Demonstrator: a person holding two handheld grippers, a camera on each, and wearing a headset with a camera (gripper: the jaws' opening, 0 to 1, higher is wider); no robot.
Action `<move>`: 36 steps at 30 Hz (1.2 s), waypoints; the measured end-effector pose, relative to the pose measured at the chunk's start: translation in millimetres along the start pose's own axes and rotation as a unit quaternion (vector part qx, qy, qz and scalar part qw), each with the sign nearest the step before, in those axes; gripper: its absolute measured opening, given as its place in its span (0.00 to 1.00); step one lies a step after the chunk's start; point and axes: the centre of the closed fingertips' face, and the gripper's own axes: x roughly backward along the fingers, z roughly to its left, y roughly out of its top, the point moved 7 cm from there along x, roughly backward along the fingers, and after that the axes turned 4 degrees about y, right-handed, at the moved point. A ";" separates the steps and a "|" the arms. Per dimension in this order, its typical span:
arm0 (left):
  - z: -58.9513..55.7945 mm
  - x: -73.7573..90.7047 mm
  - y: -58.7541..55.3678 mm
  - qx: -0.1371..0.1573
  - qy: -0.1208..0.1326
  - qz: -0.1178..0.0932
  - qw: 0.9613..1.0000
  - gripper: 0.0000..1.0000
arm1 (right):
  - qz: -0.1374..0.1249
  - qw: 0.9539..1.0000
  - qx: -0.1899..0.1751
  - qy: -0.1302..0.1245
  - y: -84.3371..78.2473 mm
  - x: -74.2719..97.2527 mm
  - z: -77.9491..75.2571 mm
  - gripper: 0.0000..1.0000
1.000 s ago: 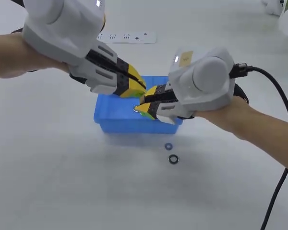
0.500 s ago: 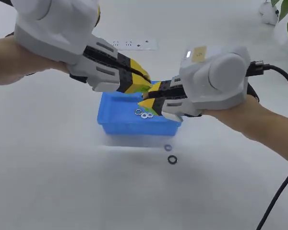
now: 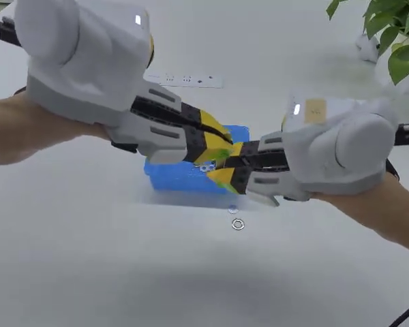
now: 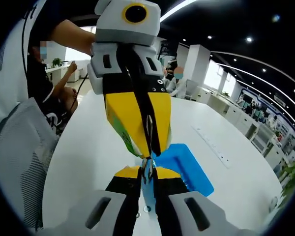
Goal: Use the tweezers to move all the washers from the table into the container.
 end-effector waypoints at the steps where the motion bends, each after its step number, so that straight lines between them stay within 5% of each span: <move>1: -4.7 -0.1 0.2 0.000 -0.006 0.002 1.000 0.07 | 0.000 1.000 -0.001 0.002 -0.7 1.4 4.3 0.11; 9: -34.0 -9.5 -8.2 -0.029 -0.016 0.006 0.999 0.07 | 0.019 1.000 0.005 0.012 -17.9 10.3 31.5 0.11; 10: -36.3 -11.7 -9.8 -0.014 -0.029 0.011 0.999 0.07 | 0.023 1.000 0.004 0.013 -21.5 11.4 32.9 0.11; 19: -31.3 -31.8 -17.5 0.008 -0.046 0.026 0.999 0.07 | 0.040 0.999 -0.009 0.007 -42.9 14.2 30.8 0.11; 36: -9.6 -48.8 -34.8 -0.016 -0.072 0.053 0.996 0.07 | 0.049 0.999 -0.021 0.006 -64.4 -2.0 13.9 0.11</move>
